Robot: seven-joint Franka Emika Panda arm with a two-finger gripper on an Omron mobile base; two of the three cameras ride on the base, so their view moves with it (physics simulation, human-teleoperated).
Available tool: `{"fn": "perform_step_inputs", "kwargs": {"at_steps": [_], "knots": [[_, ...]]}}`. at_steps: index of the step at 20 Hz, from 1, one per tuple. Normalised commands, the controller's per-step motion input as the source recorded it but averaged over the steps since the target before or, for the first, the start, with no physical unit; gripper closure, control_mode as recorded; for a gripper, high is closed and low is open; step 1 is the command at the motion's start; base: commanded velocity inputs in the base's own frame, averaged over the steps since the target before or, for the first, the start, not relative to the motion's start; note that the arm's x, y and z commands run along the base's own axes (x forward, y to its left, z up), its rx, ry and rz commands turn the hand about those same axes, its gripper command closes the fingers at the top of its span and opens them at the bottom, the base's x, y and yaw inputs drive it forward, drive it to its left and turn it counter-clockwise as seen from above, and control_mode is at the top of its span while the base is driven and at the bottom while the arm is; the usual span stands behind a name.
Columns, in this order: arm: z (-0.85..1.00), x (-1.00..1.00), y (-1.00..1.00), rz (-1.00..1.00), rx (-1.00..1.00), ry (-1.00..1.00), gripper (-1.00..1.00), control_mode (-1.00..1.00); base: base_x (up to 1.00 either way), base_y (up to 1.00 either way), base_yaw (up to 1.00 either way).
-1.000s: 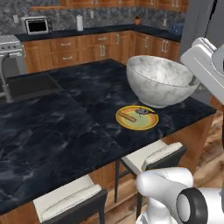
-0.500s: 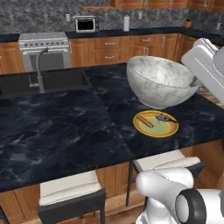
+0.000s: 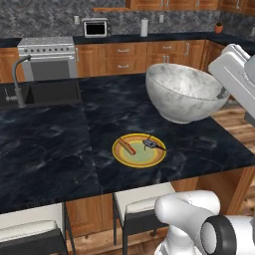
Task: Take the smaller bowl and place it next to the appetizer plate on the dining counter , and place the larger bowl next to the plate with cooked food.
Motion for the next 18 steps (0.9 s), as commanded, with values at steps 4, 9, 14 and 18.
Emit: {"fn": "perform_step_inputs", "kwargs": {"at_steps": [4,9,14,18], "knots": [[0.00,0.00,0.00,0.00,0.00,0.00,1.00,1.00,0.58,-0.27,0.03],[-0.41,0.09,-0.58,-0.09,-0.04,0.02,1.00,-1.00,0.00,0.00,0.00],[-0.70,0.22,-0.76,-0.24,-0.12,0.00,1.00,-1.00,0.00,0.00,0.00],[-0.77,0.48,-0.62,-0.28,-0.17,-0.02,1.00,-1.00,0.00,0.00,0.00]]}}
